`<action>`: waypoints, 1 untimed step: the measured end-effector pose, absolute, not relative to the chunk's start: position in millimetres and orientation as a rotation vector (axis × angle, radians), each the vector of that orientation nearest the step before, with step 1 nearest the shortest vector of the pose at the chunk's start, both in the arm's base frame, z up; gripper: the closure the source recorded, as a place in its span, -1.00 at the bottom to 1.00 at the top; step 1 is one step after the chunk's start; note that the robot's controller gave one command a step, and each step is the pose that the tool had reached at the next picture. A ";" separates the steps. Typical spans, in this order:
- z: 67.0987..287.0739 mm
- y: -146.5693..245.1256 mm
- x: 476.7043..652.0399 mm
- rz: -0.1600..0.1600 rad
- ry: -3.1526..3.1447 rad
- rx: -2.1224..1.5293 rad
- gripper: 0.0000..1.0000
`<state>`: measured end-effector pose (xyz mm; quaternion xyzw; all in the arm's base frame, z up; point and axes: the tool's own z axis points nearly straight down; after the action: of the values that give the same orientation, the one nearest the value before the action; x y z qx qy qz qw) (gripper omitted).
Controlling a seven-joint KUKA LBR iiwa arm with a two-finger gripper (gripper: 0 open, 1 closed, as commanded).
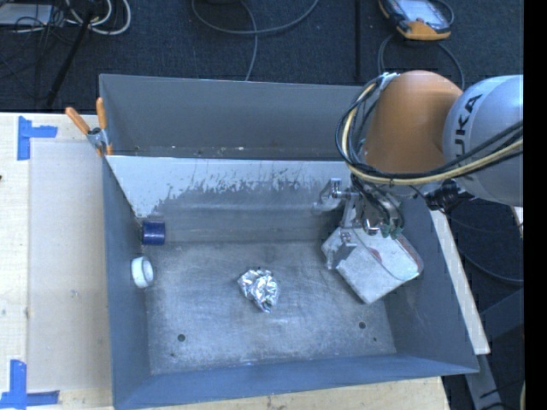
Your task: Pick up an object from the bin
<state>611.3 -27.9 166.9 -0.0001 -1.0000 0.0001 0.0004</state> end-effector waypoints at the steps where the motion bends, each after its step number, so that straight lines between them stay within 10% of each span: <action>1: 76.4 -96.2 584.7 -0.003 -3.141 0.081 -1.00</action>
Offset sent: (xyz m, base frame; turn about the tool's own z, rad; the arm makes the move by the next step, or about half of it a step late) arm -0.0261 -0.0669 -0.0876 -0.0562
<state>584.7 -96.2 76.4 0.0257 -0.9997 -0.0010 -0.0003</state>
